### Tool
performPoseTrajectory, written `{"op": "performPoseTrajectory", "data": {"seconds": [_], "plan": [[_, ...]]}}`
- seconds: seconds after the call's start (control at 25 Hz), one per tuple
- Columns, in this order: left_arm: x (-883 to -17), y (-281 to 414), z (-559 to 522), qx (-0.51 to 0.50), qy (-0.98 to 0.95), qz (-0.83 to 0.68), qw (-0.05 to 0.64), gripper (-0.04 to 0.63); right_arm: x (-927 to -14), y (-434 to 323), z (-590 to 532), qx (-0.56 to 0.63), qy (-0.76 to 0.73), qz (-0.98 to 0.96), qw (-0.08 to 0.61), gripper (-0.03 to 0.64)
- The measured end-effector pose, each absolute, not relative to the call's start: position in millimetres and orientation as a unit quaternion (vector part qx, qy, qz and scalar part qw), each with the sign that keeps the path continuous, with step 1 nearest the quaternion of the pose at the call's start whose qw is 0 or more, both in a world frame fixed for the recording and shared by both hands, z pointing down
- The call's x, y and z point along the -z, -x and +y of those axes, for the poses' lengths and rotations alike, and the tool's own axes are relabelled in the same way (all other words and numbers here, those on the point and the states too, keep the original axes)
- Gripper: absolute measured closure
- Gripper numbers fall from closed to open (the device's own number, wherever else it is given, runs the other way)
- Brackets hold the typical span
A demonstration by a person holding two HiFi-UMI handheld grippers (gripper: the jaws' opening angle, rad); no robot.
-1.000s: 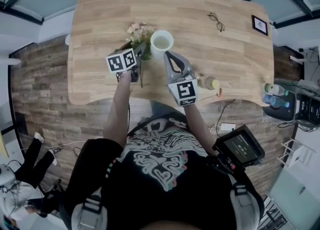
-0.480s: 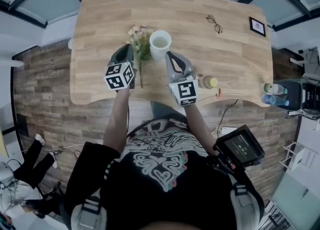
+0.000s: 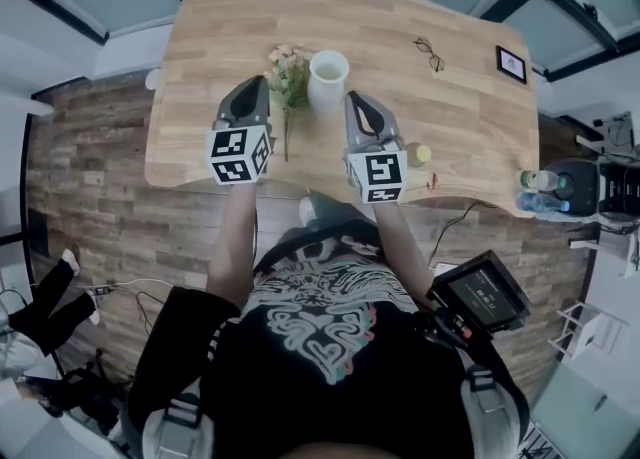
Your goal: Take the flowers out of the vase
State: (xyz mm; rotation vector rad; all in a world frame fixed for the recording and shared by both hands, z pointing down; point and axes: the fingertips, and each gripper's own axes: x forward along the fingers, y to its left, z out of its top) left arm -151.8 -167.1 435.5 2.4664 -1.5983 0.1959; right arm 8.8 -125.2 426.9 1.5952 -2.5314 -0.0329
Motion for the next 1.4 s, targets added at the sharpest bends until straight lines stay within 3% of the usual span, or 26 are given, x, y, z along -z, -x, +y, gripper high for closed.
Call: {"op": "performPoseTrajectory", "data": {"seconds": [0.2,0.68,1.4], "plan": [[-390.9,144.4,-132.5,0.003,-0.848,-0.522,0.087,0.607,-401.4,-7.4,-105.1,0.024,-0.523,-0.849,0.07,0.617],[-371.4,108.0,-113.9,-0.023,-0.812,-0.582,0.039,0.606,-376.2,-46.2,-94.3,0.022,-0.495,-0.868,0.041,0.618],[-376.6,103.5,-96.3,-0.038,-0.794,-0.605,0.054,0.606,-376.9,-54.3,-92.5,0.018,-0.467,-0.883,0.032,0.618]]}}
